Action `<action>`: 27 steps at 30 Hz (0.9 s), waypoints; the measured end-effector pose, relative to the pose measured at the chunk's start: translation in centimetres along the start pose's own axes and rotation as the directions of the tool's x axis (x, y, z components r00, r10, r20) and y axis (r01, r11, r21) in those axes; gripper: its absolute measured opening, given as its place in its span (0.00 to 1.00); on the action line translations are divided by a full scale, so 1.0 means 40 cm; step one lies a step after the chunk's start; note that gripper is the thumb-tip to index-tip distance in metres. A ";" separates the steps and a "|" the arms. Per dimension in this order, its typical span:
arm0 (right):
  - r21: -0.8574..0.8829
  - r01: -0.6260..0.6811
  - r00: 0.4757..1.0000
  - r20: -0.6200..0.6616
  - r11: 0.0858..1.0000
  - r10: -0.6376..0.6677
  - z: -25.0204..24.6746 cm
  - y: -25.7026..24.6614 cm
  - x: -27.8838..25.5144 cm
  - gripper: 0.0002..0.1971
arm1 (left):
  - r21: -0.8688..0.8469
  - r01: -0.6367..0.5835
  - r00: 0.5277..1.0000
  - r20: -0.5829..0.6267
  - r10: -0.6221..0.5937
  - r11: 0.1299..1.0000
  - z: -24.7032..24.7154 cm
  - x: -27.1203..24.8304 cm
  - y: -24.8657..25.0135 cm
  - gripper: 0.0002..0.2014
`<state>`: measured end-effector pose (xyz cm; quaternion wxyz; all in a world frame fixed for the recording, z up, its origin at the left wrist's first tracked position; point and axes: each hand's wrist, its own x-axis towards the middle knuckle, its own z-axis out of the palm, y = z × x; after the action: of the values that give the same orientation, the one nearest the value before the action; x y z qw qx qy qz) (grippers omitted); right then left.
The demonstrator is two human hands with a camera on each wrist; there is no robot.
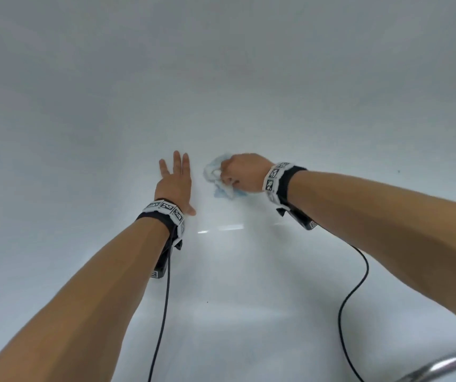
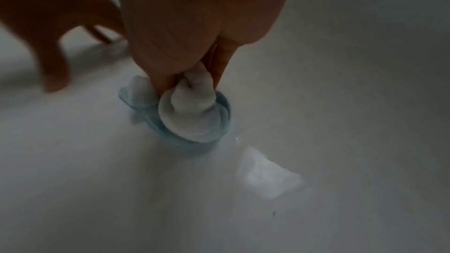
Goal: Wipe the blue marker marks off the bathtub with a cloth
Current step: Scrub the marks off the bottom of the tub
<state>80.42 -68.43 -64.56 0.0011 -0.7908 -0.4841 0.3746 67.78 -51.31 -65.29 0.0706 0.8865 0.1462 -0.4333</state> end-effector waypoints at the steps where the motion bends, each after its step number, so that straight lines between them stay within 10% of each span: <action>1: 0.002 0.000 1.000 -0.024 1.000 0.000 -0.034 0.002 0.011 0.10 | 0.001 0.002 1.000 -0.015 -0.002 1.000 0.001 0.000 -0.004 0.73; 11: 0.204 -0.346 0.824 -0.400 0.916 0.401 -0.156 0.069 0.105 0.16 | 0.025 -0.021 1.000 -0.014 0.022 0.999 0.007 0.005 -0.010 0.73; 18: 0.222 -0.033 0.999 -0.010 0.974 0.036 0.044 -0.089 0.009 0.11 | -0.008 -0.018 0.999 -0.029 0.018 1.000 0.007 0.007 -0.007 0.73; 21: 0.272 -0.060 0.998 0.006 0.961 0.061 -0.009 -0.063 0.046 0.01 | 0.008 -0.022 0.999 -0.032 0.022 1.000 0.012 0.006 -0.008 0.72; 27: 0.722 -0.162 0.931 -0.113 0.673 0.346 -0.088 0.067 0.059 0.14 | 0.035 -0.017 0.999 -0.047 0.018 0.999 0.015 0.011 0.000 0.72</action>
<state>85.14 -66.75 -64.41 0.3074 -0.8297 -0.1855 0.4275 67.59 -51.38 -66.00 0.0555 0.8989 0.1325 -0.4140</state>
